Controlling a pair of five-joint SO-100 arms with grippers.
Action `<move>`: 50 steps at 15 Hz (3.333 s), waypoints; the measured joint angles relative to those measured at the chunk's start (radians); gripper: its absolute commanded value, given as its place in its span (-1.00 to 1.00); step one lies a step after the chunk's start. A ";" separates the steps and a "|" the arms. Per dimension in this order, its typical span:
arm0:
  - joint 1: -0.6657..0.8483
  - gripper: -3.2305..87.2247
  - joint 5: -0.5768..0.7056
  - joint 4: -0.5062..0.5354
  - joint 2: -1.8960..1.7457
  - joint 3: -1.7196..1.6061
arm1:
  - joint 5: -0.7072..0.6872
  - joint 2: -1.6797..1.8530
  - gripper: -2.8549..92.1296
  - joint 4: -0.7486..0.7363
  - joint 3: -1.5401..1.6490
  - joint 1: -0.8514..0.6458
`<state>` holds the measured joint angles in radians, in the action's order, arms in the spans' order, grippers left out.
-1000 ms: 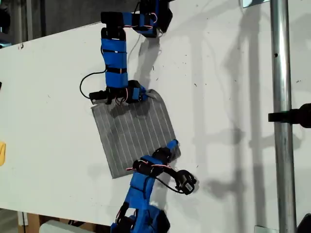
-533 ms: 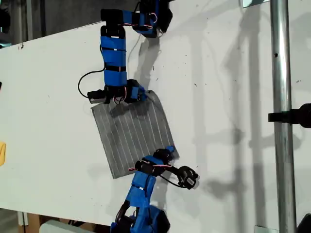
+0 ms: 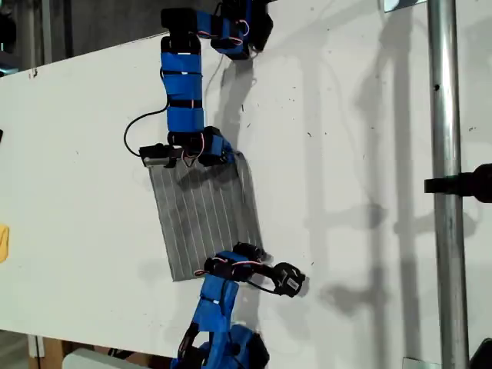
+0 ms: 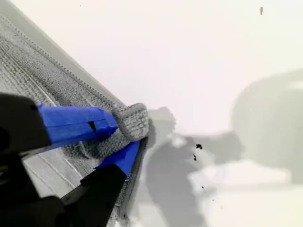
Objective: Grasp corners of a towel and fold twice.
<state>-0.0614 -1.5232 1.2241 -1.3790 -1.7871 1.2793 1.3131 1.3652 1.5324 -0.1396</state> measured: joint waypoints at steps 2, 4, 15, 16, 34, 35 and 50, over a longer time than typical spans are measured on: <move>-0.018 -0.99 -0.006 0.049 -0.087 0.000 | 0.006 0.041 -0.94 0.021 0.000 0.048; -0.074 -0.99 -0.014 0.061 -0.184 -0.003 | 0.034 0.081 -0.94 0.044 0.002 0.120; 0.120 -0.99 0.094 0.060 -0.434 -0.127 | -0.071 0.247 -0.94 0.058 0.089 -0.023; 0.193 -0.99 0.152 0.067 -0.434 -0.130 | -0.152 0.244 -0.94 0.026 0.089 -0.103; 0.577 -0.99 0.344 0.120 -0.561 -0.270 | -0.597 0.067 -0.94 0.020 -0.029 -0.557; 0.543 -0.99 0.319 0.100 -0.548 -0.290 | -0.589 0.069 -0.94 0.017 0.002 -0.548; 0.479 -0.99 0.298 0.041 -0.354 -0.250 | -0.541 0.071 -0.94 0.055 -0.133 -0.471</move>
<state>0.4172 -1.2257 1.2655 -1.7334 -2.0371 0.7378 1.3837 1.4205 1.3990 -0.6105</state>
